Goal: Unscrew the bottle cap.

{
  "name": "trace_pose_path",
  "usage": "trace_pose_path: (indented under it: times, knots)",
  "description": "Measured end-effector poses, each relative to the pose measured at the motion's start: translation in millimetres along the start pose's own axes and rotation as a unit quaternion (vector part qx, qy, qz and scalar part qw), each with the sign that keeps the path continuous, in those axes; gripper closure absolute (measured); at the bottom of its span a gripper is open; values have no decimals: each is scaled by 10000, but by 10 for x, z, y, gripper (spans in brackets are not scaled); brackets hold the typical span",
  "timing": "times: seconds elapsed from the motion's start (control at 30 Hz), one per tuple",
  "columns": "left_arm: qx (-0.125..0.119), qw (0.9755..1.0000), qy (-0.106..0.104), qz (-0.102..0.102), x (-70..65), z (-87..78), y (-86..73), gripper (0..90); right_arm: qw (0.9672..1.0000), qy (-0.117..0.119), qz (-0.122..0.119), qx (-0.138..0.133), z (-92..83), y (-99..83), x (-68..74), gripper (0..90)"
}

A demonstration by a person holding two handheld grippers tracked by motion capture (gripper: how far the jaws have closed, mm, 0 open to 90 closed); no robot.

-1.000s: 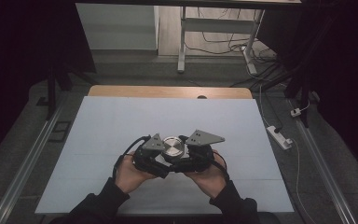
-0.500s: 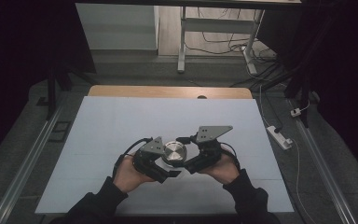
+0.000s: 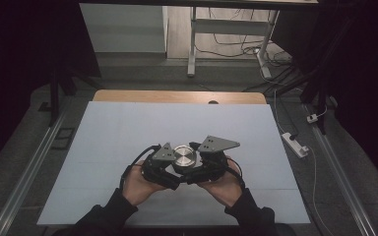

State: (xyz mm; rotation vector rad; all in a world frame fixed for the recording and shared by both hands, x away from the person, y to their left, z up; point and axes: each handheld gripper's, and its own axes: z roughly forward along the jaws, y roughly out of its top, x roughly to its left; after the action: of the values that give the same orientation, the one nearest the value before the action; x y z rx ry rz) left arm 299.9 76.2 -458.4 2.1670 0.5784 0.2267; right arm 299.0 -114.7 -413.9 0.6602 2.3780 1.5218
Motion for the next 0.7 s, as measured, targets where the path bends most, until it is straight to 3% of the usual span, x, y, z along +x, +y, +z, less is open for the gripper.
trace_pose_path:
  times: [0.03, 0.17, 0.3, 0.33, 0.37, 0.43, 0.47, 0.57, 0.63, 0.7]
  knots:
    - [8, 10000, 0, -6, 0, 1, 2, 159, 9999, -117, 13, -15, 8, -9, 9, 145]
    - [11, 10000, 23, 17, -13, 6, 8, 159, 9997, -217, 51, -122, 9, -34, 8, 199]
    - [-40, 9999, -120, 12, -6, 4, 6, 159, 9998, 157, 4, -113, -11, -33, -70, 202]
    - [-46, 9998, -202, 34, 5, -2, 4, 159, 9998, 157, 4, -113, -11, -33, -70, 202]
    - [-59, 9996, -289, 51, 13, -2, 1, 159, 9986, 507, -70, -123, -16, -38, -142, 202]
    - [-62, 9987, -477, 140, 27, -4, -10, 159, 9952, 944, -218, -99, -18, -42, -225, 203]
    - [-69, 9975, -651, 253, 24, 0, -17, 159, 9924, 1181, -318, -111, -22, -51, -266, 202]
    - [-38, 9968, -729, 336, 2, 14, -14, 159, 9817, 1822, -529, -162, -36, -90, -394, 200]
    - [-46, 9967, -749, 323, -14, 33, -4, 158, 9797, 1940, -470, -160, -47, -107, -435, 182]
    - [-29, 9970, -704, 328, -9, 28, 3, 158, 9814, 1868, -411, -130, -48, -106, -436, 146]
